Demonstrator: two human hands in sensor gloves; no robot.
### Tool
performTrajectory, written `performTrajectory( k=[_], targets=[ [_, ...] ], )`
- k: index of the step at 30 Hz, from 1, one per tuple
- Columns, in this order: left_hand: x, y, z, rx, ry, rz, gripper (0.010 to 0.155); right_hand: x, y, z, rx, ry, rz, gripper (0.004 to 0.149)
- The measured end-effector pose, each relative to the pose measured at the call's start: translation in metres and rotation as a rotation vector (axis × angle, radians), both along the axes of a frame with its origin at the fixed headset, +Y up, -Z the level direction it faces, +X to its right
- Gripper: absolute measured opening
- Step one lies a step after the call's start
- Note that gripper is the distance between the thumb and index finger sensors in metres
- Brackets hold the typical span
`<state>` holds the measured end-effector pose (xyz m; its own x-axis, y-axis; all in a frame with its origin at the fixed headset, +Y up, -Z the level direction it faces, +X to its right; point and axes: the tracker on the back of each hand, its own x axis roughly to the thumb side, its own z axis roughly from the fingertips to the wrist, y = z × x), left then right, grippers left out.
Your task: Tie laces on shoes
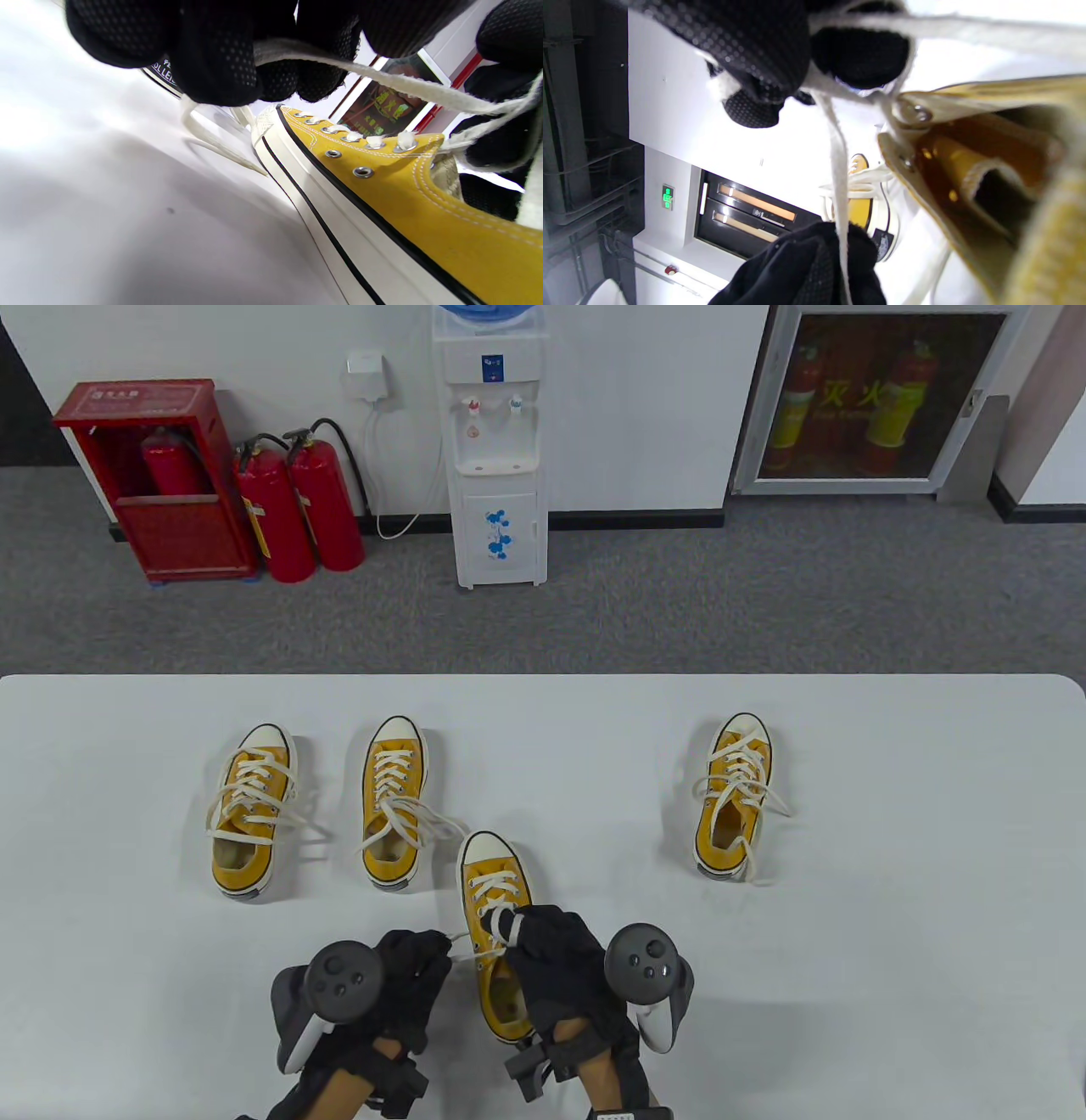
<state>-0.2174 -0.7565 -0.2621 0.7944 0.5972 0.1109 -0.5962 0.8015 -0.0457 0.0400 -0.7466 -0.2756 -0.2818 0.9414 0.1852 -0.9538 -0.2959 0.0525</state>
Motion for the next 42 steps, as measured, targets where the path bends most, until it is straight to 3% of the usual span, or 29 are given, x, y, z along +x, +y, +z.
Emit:
performTrajectory(
  k=[26, 33, 42],
  targets=[
    [-0.007, 0.000, -0.001, 0.001, 0.028, 0.033, 0.053, 0.023, -0.002, -0.006, -0.101, -0.052, 0.008, 0.043],
    [-0.008, 0.001, -0.001, 0.008, 0.034, 0.048, 0.055, 0.023, -0.007, -0.009, -0.155, 0.053, -0.040, 0.055],
    [-0.007, 0.005, 0.003, 0.030, 0.000, 0.126, 0.058, 0.007, -0.003, -0.006, -0.101, 0.137, 0.086, 0.049]
  ],
)
